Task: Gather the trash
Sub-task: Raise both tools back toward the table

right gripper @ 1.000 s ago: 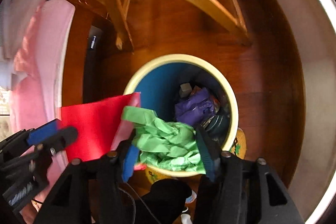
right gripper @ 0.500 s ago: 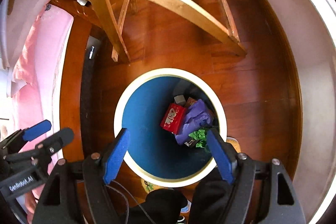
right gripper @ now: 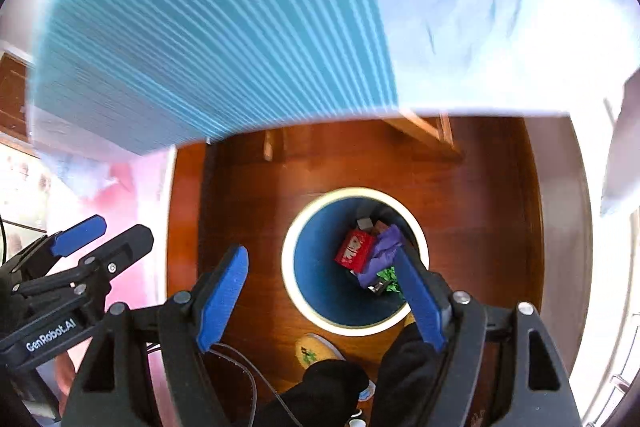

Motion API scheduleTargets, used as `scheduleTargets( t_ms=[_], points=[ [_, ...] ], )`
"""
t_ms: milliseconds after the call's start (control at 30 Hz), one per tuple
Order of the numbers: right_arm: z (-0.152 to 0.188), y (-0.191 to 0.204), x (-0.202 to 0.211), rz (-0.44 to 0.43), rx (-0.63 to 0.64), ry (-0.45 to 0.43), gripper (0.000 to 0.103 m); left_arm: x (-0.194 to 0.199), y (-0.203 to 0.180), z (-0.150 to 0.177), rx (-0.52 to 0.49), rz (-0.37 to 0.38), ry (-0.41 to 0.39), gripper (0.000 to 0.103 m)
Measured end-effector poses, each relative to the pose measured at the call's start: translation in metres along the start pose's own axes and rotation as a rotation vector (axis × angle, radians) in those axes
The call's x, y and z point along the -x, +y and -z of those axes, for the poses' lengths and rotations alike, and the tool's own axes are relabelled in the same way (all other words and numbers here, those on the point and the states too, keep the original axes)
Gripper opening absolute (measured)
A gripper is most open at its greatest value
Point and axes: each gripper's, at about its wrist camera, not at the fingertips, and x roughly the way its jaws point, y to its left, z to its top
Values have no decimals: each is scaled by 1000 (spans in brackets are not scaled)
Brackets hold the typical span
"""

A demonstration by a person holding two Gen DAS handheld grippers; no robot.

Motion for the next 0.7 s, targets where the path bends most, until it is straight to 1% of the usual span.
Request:
scheduleTargets(
  t_ms=[100, 167, 233, 367, 500, 700],
  points=[
    [-9, 18, 39, -28, 20, -21, 76, 41, 8, -13, -2, 4, -43, 77],
    [-12, 29, 58, -41, 41, -31, 76, 70, 14, -24, -3, 6, -76, 77],
    [-18, 41, 84, -50, 75, -48, 76, 91, 18, -32, -4, 5, -103, 77],
    [-31, 55, 121, -61, 113, -88, 76, 136, 27, -50, 1, -6, -171, 77],
    [-53, 68, 158, -74, 145, -151, 76, 173, 35, -71, 45, -10, -216, 77],
    [-95, 80, 208, -117, 208, -253, 76, 217, 41, -96, 124, -26, -273, 77]
  ],
)
